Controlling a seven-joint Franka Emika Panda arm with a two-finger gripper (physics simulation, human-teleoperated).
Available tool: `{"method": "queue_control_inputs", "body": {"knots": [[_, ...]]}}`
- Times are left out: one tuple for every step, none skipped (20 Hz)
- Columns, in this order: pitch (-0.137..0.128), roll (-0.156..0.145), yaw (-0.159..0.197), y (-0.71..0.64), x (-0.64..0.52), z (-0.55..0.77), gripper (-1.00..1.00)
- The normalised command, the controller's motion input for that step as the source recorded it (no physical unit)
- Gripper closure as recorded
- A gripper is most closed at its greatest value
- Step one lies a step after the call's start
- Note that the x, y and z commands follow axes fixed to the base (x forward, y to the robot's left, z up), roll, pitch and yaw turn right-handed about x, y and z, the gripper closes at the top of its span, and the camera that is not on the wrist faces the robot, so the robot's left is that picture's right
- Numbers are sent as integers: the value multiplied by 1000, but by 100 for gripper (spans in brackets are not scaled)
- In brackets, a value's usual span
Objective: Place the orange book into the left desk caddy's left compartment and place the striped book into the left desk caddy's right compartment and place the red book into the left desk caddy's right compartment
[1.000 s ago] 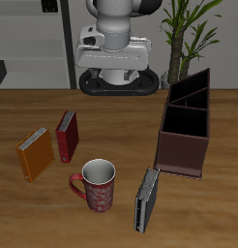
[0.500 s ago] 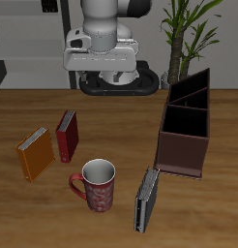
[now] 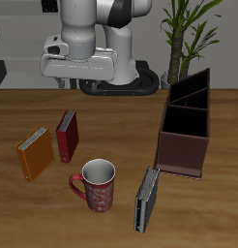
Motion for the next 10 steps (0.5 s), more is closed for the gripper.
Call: {"method": "queue_control_inputs", "body": {"knots": [[-31, -24, 0, -176, 96, 0, -100], [-70, -137, 31, -614, 244, 164, -100], [10, 46, -65, -496, 200, 140, -100], [0, 0, 0, 32, 27, 3, -100], [-131, -41, -155, -1105, 423, 459, -100], [-141, -182, 97, -574, 182, 217, -100], [24, 20, -90, -255, 235, 54, -100], [56, 68, -211, -423, 254, 89, -100], [-46, -14, 104, -199, 136, 60, -100], [-1, 58, 5, -284, 259, 98, -100]]}}
